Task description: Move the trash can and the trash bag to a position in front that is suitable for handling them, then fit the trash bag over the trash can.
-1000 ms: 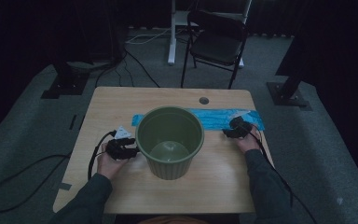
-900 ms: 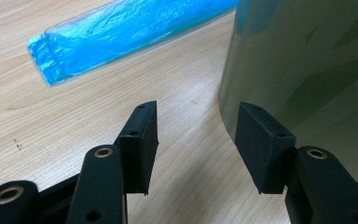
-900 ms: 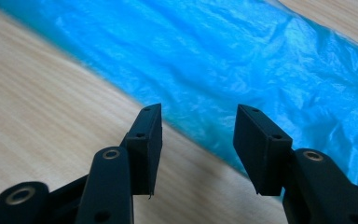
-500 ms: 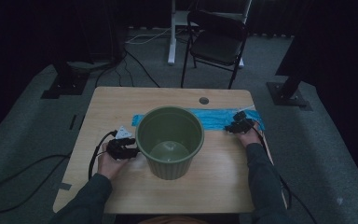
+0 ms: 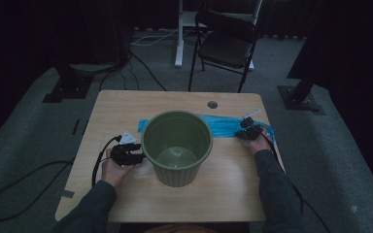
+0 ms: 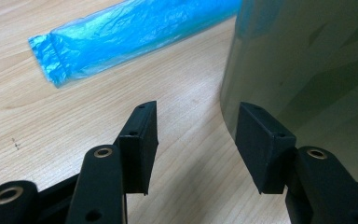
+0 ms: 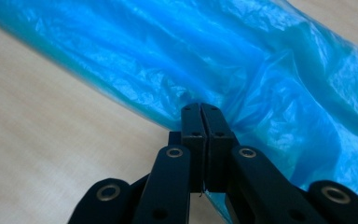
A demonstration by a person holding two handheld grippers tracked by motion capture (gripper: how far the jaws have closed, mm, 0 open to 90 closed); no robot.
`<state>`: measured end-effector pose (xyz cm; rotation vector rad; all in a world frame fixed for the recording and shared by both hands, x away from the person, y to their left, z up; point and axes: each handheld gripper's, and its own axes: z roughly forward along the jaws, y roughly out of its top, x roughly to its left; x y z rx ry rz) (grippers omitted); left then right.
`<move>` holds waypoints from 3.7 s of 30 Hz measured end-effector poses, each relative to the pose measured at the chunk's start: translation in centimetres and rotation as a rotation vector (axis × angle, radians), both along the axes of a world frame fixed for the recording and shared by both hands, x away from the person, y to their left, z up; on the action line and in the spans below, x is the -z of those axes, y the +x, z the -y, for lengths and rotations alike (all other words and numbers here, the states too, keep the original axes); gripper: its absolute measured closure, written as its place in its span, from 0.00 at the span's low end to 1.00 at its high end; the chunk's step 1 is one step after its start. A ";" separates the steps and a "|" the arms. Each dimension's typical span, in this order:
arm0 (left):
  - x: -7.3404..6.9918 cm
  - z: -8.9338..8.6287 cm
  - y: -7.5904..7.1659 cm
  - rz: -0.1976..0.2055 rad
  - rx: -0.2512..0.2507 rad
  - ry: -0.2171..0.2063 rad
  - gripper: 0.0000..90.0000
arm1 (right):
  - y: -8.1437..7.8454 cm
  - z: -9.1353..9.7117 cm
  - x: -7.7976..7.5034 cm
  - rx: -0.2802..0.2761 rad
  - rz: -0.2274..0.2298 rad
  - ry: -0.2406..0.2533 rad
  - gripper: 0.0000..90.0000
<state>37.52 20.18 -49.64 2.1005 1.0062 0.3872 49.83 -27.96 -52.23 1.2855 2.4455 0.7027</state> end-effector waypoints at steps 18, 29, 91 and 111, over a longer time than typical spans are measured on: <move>0.1 0.0 0.1 -0.004 -0.004 -0.003 0.55 | -8.5 -2.8 -0.2 -0.152 -0.063 0.022 0.99; 0.1 0.2 0.1 -0.002 -0.001 -0.004 0.55 | -14.4 -4.3 -0.2 -0.256 -0.070 0.022 0.99; -0.1 0.0 -0.1 0.005 -0.002 -0.009 0.54 | -7.6 -4.1 0.2 -0.287 -0.031 0.008 0.43; -0.4 -0.3 -0.7 0.008 0.000 -0.024 0.54 | -6.1 -3.3 -1.7 -0.227 -0.036 0.058 0.99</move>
